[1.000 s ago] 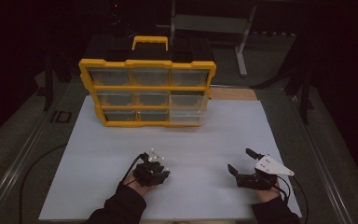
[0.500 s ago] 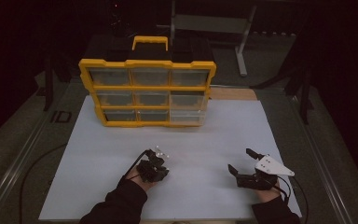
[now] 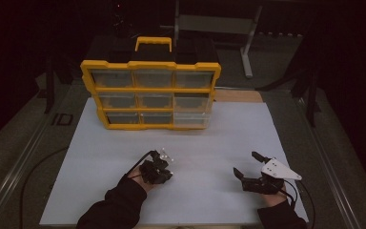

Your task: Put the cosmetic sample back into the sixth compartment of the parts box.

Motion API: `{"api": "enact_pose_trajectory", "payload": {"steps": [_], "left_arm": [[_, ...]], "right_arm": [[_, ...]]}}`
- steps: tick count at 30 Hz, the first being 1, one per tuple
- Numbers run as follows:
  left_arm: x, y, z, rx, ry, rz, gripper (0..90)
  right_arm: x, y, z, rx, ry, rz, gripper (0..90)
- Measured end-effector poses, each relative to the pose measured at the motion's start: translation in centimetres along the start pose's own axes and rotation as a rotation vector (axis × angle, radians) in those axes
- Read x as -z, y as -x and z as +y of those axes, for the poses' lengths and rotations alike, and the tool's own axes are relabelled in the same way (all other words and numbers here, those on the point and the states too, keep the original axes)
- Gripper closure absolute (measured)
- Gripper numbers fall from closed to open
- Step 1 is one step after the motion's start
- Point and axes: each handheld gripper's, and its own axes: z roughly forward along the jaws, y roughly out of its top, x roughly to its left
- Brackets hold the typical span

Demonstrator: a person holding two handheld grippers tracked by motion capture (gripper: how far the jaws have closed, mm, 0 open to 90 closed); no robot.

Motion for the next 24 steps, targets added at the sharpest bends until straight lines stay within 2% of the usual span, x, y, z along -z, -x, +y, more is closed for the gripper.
{"api": "enact_pose_trajectory", "payload": {"steps": [2, 3, 4, 5, 8, 14, 15, 16, 18, 19, 22, 24], "left_arm": [[0.5, -0.3, 0.0, -0.005, 0.015, -0.032, 81.5], [0.7, -0.4, 0.0, -0.015, 0.018, -0.008, 81.5], [1.0, -0.4, 0.0, -0.023, 0.02, -0.002, 81.5], [1.0, -0.4, 0.0, -0.023, 0.02, -0.002, 81.5], [2.1, -1.0, 0.1, -0.059, 0.035, -0.022, 81.5], [2.9, -1.3, 0.2, -0.118, 0.003, -0.013, 81.5], [3.0, -1.4, 0.2, -0.12, -0.002, -0.025, 81.5], [3.2, -1.4, 0.2, -0.139, -0.002, -0.032, 81.5], [3.2, -1.4, 0.2, -0.139, -0.002, -0.032, 81.5], [3.6, -1.5, 0.3, -0.168, -0.011, -0.046, 81.5], [3.8, -1.5, 0.4, -0.197, -0.021, -0.066, 81.4], [4.1, -1.3, 0.5, -0.243, -0.02, -0.096, 81.4]], "right_arm": [[0.0, 0.0, 0.0, -0.001, 0.002, -0.001, 9.5], [0.0, 0.1, 0.0, -0.002, 0.001, -0.001, 9.5], [0.0, 0.1, 0.0, -0.005, 0.0, -0.001, 9.5], [0.0, 0.1, 0.0, -0.005, 0.0, -0.001, 9.5], [0.0, 0.1, 0.0, 0.002, 0.003, -0.003, 9.5], [0.0, 0.1, 0.0, -0.006, 0.008, 0.0, 9.5], [0.0, 0.1, 0.0, -0.004, 0.007, -0.001, 9.5], [0.0, 0.1, 0.0, -0.003, 0.005, -0.001, 9.5], [0.0, 0.1, 0.0, -0.003, 0.004, -0.001, 9.5], [-0.1, 0.0, 0.0, 0.002, 0.001, -0.001, 9.5], [-0.1, 0.0, 0.0, 0.005, -0.001, 0.0, 9.5], [-0.1, 0.0, 0.0, 0.004, 0.001, -0.001, 9.5]]}}
